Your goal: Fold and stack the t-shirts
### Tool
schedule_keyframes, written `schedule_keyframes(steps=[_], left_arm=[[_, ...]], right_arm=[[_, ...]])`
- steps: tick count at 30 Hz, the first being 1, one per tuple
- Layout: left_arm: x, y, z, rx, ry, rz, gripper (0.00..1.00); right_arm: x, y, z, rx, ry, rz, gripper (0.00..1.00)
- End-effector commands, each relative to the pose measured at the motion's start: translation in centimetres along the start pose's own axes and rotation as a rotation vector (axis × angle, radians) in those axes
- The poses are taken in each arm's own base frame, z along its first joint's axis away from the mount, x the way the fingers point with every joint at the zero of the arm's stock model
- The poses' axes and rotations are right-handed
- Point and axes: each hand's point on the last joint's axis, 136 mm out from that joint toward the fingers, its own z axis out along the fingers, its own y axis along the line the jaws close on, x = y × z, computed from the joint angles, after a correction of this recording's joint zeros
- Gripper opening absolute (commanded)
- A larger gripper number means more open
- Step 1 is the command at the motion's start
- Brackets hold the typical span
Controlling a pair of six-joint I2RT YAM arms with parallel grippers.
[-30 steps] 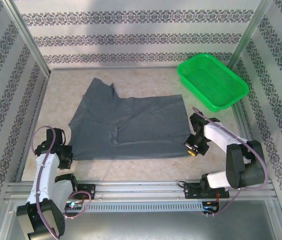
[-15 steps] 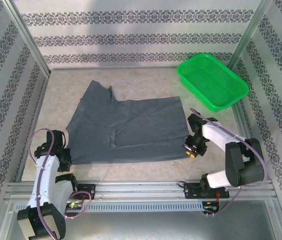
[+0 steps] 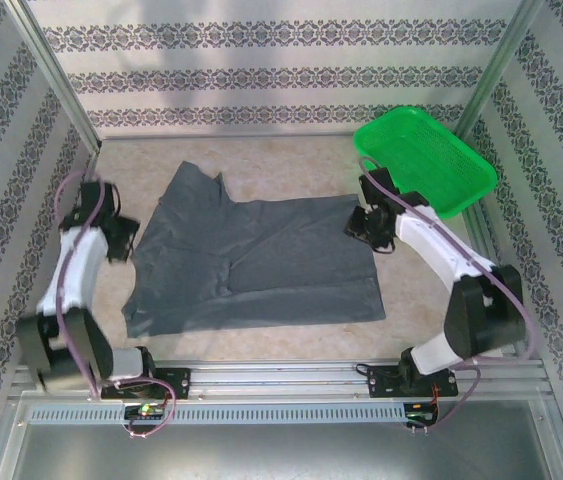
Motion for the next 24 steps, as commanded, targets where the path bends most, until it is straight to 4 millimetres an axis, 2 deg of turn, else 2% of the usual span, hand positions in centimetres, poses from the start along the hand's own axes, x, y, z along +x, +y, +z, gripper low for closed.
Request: schedule_keyframes(steps=[1, 5, 8, 12, 17, 20, 24], left_arm=[[0.2, -8.5, 4.2, 0.221, 0.083, 0.254, 0.49], [-1.4, -15.0, 8.3, 0.291, 0.06, 0.376, 0.45], [-2.7, -18.1, 11.4, 0.298, 0.019, 0.452, 0.44], [-3.8, -19.9, 16.0, 0.276, -0.003, 0.475, 0.45], [-3.4, -21.0, 20.2, 0.217, -0.053, 0.533, 0.5], [-2.8, -21.5, 21.5, 0.178, -0.08, 0.562, 0.52], [-1.9, -21.7, 22.4, 0.078, -0.134, 0.627, 0.57]], right_arm=[[-3.8, 3.3, 1.7, -0.091, -0.059, -0.09, 0.41], [-6.2, 5.5, 3.4, -0.129, -0.03, -0.107, 0.41], [-7.1, 6.3, 4.1, -0.141, -0.01, -0.099, 0.41], [-7.5, 6.9, 3.9, -0.149, -0.01, -0.088, 0.41], [-6.9, 6.8, 3.8, -0.152, 0.003, -0.07, 0.41], [-6.5, 6.7, 3.8, -0.156, 0.013, -0.068, 0.41], [-6.1, 6.4, 3.7, -0.153, 0.023, -0.07, 0.41]])
